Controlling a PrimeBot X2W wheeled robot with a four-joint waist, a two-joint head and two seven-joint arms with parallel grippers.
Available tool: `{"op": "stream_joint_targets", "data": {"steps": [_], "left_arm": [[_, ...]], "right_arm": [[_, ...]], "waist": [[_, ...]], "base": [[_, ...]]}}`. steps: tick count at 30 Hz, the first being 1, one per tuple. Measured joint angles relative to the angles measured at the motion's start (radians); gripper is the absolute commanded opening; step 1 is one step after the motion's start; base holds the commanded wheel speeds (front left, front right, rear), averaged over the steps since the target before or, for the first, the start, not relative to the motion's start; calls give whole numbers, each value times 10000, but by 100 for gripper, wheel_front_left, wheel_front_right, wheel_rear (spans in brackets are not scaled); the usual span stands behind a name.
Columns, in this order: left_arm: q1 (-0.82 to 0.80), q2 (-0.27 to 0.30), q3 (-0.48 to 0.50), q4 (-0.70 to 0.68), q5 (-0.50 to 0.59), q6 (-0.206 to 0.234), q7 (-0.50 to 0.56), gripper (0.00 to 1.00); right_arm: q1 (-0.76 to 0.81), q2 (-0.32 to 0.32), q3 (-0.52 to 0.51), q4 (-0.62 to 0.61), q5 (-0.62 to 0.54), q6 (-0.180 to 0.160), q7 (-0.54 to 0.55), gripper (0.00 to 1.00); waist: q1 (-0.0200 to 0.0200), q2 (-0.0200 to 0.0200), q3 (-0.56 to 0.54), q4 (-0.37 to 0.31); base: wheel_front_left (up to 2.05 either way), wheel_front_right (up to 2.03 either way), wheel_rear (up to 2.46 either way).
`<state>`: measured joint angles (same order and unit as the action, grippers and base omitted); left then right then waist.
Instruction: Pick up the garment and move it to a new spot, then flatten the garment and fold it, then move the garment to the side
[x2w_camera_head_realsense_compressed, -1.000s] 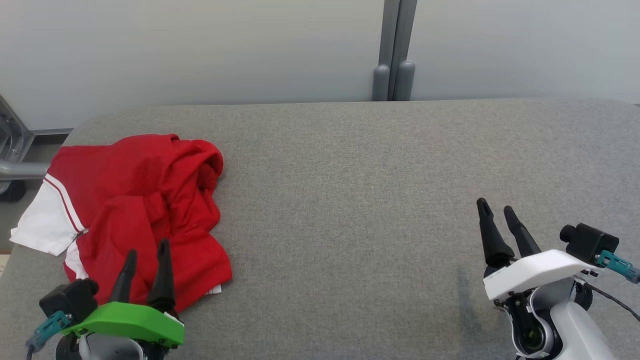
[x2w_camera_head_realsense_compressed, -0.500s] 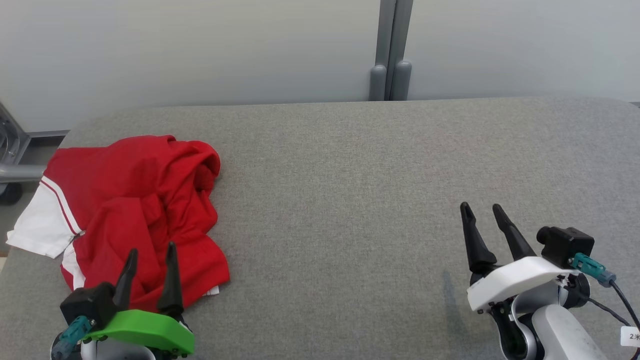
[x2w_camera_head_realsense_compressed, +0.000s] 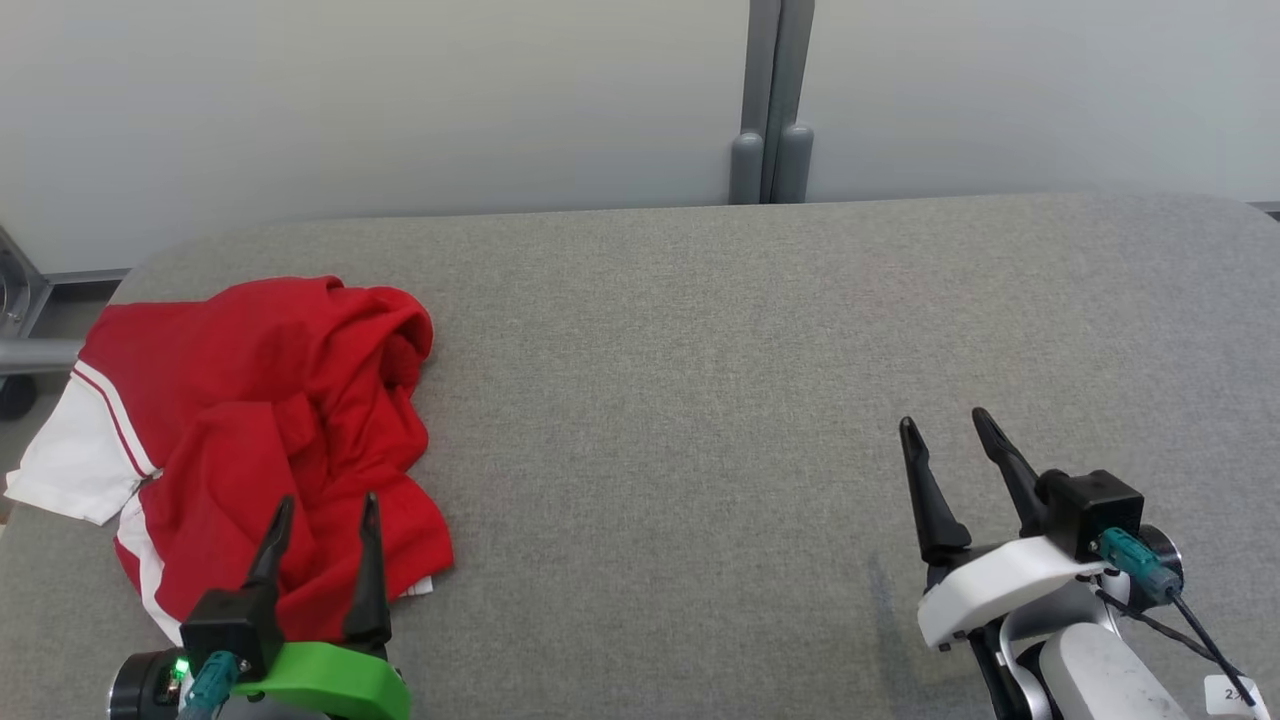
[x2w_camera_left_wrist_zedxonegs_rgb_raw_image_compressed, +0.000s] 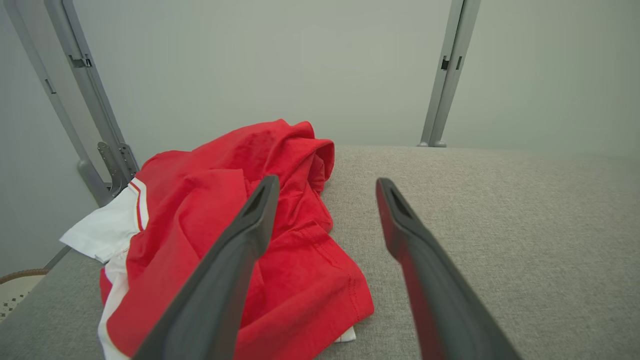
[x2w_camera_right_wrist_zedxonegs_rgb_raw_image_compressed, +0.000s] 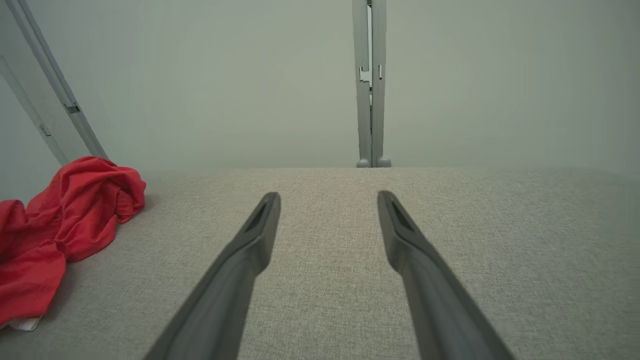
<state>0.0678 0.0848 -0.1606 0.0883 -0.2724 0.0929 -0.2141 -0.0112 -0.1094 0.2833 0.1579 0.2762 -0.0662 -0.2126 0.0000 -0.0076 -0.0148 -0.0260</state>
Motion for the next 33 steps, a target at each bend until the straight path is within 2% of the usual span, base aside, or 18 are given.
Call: {"op": "stream_joint_targets", "data": {"steps": [12, 33], "left_arm": [[100, -6, -111, -17, 1147, 132, -347, 100], [167, -90, 25, 205, 817, 113, -347, 100]], "right_arm": [[4, -96, 364, -182, -1540, -244, -380, 100], [6, -15, 171, -184, -1467, -234, -382, 100]], "waist": [[0, 0, -31, -65], [0, 0, -57, -56]], "base": [[0, 0, 0], [0, 0, 0]]}}
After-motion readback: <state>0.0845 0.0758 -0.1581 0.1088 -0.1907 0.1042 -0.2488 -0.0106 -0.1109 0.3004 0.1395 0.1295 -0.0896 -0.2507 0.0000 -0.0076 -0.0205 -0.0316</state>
